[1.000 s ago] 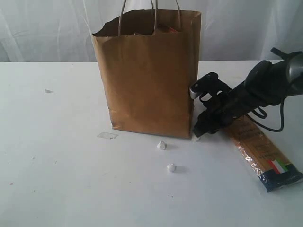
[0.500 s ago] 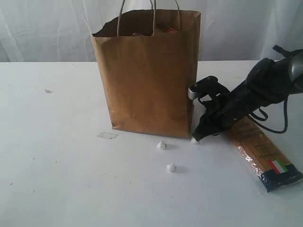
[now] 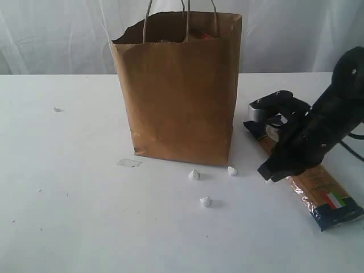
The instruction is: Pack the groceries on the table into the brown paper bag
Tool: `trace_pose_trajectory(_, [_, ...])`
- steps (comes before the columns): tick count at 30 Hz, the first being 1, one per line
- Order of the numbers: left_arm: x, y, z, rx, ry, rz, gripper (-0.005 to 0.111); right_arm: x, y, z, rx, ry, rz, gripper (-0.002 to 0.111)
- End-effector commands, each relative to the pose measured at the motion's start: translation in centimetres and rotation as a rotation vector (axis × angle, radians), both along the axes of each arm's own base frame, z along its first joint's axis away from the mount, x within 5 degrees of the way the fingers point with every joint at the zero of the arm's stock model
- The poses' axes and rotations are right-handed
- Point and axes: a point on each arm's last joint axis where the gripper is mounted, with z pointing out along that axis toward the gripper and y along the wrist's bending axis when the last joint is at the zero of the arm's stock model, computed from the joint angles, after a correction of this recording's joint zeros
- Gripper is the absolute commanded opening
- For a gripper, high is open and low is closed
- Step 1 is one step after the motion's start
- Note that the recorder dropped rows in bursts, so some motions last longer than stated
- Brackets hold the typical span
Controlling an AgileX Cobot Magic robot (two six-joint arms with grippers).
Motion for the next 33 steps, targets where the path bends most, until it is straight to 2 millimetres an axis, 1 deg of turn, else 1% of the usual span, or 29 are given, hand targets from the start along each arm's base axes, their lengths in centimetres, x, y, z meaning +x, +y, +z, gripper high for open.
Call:
trace_pose_trajectory(1, [0.0,0.0,0.1,-0.008,-0.017,0.004,0.0,-3.2,-0.1,5.8,0.097,-0.073,-0.022,0.0])
trace_pose_trajectory(2, [0.0,0.0,0.2,-0.008,-0.019,0.004,0.0,-3.9,0.0,7.3,0.141,-0.103,-0.029,0.0])
trace_pose_trajectory(4, [0.0,0.0,0.2,-0.008,-0.019,0.004,0.0,-5.7,0.3,11.3,0.255,-0.203,-0.04,0.0])
trace_pose_trajectory(5, [0.0,0.0,0.2,-0.008,-0.019,0.004,0.0,-6.5,0.5,13.6,0.329,-0.27,-0.041,0.0])
trace_pose_trajectory(7, [0.0,0.0,0.2,-0.008,-0.019,0.004,0.0,-7.1,0.8,16.3,0.417,-0.336,-0.045,0.0])
trace_pose_trajectory(9, [0.0,0.0,0.2,-0.008,-0.019,0.004,0.0,-7.2,1.5,19.8,0.552,-0.401,-0.046,0.0])
trace_pose_trajectory(10, [0.0,0.0,0.2,-0.008,-0.019,0.004,0.0,-6.9,1.7,20.8,0.589,-0.413,-0.044,0.0])
trace_pose_trajectory(11, [0.0,0.0,0.2,-0.008,-0.019,0.004,0.0,-6.5,2.1,22.5,0.649,-0.441,-0.039,0.0])
trace_pose_trajectory(12, [0.0,0.0,0.2,-0.008,-0.019,0.004,0.0,-6.1,2.3,23.2,0.678,-0.454,-0.04,0.0])
trace_pose_trajectory(13, [0.0,0.0,0.2,-0.008,-0.019,0.004,0.0,-5.3,2.5,24.1,0.716,-0.475,-0.05,0.0])
trace_pose_trajectory(16, [0.1,0.0,0.3,-0.007,-0.03,0.005,0.0,-3.2,3.2,24.4,0.779,-0.485,-0.075,0.0])
trace_pose_trajectory(17, [0.1,0.0,0.3,-0.007,-0.03,0.005,0.0,-2.3,3.6,24.2,0.807,-0.46,-0.081,0.0])
trace_pose_trajectory(19, [0.1,0.0,0.3,-0.007,-0.03,0.005,0.0,-1.0,4.4,23.7,0.806,-0.446,-0.078,0.0])
trace_pose_trajectory(20, [0.1,0.0,0.3,-0.007,-0.03,0.005,0.0,0.0,4.9,23.0,0.796,-0.442,-0.071,0.0])
trace_pose_trajectory(21, [0.1,0.0,0.3,-0.007,-0.03,0.005,0.0,0.5,5.2,22.8,0.789,-0.455,-0.064,0.0])
trace_pose_trajectory(22, [0.1,0.0,0.3,-0.007,-0.03,0.005,0.0,1.4,5.5,22.3,0.773,-0.49,-0.068,0.0])
trace_pose_trajectory(25, [0.1,0.0,0.3,-0.007,-0.03,0.005,0.0,3.4,5.4,21.6,0.741,-0.586,-0.12,0.0])
trace_pose_trajectory(26, [0.1,0.0,0.3,-0.007,-0.03,0.005,0.0,4.1,5.3,21.1,0.724,-0.601,-0.143,0.0])
trace_pose_trajectory(29, [0.1,0.0,0.3,-0.007,-0.03,0.005,0.0,5.0,5.5,19.6,0.674,-0.58,-0.135,0.001])
trace_pose_trajectory(31, [0.1,0.0,0.3,-0.007,-0.03,0.005,0.0,5.3,5.6,19.0,0.668,-0.558,-0.13,0.006])
trace_pose_trajectory(33, [0.1,0.0,0.3,-0.007,-0.032,0.005,0.0,5.5,5.6,18.7,0.659,-0.553,-0.129,0.013])
